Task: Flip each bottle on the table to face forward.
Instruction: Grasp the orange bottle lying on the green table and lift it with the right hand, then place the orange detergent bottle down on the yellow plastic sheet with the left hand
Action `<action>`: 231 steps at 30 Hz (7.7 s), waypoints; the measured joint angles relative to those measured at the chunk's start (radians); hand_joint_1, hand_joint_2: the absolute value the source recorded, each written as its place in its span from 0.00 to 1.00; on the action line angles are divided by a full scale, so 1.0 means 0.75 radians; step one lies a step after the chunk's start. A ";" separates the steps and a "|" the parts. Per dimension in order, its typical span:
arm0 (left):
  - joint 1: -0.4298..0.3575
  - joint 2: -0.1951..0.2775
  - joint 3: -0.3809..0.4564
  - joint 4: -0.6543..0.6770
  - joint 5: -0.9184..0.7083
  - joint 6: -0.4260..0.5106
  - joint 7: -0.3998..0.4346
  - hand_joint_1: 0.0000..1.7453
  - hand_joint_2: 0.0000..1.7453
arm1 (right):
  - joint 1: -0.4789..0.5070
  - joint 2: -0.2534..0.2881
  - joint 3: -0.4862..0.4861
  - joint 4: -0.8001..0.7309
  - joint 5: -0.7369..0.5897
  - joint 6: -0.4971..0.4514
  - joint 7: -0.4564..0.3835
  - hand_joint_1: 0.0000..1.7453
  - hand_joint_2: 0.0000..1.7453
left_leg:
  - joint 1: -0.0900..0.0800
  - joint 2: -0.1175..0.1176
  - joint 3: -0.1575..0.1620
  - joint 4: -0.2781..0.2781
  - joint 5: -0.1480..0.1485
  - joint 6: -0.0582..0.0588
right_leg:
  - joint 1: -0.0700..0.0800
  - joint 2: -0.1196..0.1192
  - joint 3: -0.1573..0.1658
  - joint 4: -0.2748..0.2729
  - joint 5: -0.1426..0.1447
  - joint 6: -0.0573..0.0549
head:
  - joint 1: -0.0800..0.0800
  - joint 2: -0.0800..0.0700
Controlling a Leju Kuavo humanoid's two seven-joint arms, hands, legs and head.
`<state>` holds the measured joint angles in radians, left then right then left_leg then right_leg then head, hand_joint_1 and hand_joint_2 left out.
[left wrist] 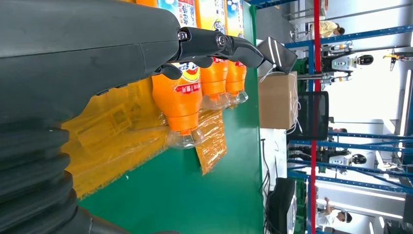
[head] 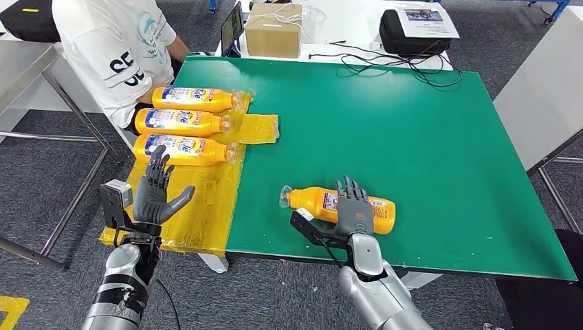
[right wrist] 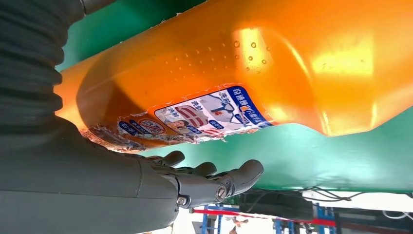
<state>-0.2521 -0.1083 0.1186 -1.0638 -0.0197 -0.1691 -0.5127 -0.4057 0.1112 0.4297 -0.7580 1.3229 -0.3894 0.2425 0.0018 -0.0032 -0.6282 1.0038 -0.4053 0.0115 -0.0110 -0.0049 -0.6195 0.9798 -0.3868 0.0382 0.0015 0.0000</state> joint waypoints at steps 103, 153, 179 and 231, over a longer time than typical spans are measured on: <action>-0.357 -0.032 -0.425 0.189 0.342 -0.367 0.185 0.00 1.00 | -0.319 0.315 0.213 0.225 -0.661 -0.366 -0.681 1.00 1.00 | 0.001 0.006 -0.007 0.000 0.005 0.000 | 0.001 0.005 -0.009 0.000 0.008 -0.005 | 0.000 0.000; -0.251 0.121 -0.230 -0.060 -0.017 0.097 0.129 1.00 1.00 | -0.055 0.207 -0.009 -0.258 -0.937 -0.249 -0.787 0.00 1.00 | 0.001 0.007 -0.008 0.000 0.005 0.000 | 0.001 0.005 -0.011 0.000 0.008 -0.005 | 0.000 0.000; -0.243 0.577 -0.256 -0.135 -0.843 0.088 -0.086 1.00 1.00 | 0.023 0.118 -0.152 -0.437 -1.055 -0.130 -0.888 0.00 1.00 | 0.002 0.007 -0.008 -0.001 0.005 -0.001 | 0.002 0.006 -0.012 0.001 0.007 -0.006 | 0.001 0.000; -0.362 0.397 -1.082 0.426 -1.363 0.541 -0.025 0.00 1.00 | -0.174 0.214 -0.127 -0.200 -0.996 -0.025 -0.875 0.00 1.00 | 0.000 0.005 -0.009 0.000 0.005 0.000 | 0.000 0.005 -0.011 0.000 0.008 -0.005 | 0.000 0.000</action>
<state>-0.5234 0.1896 -0.6928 -0.7446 -1.0421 0.2363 -0.5318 -0.5358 0.2716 0.3347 -0.9076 0.5758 -0.4078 -0.4135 0.0016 0.0004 -0.6347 1.0038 -0.4013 0.0113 -0.0109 -0.0015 -0.6275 0.9800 -0.3810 0.0342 0.0017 0.0000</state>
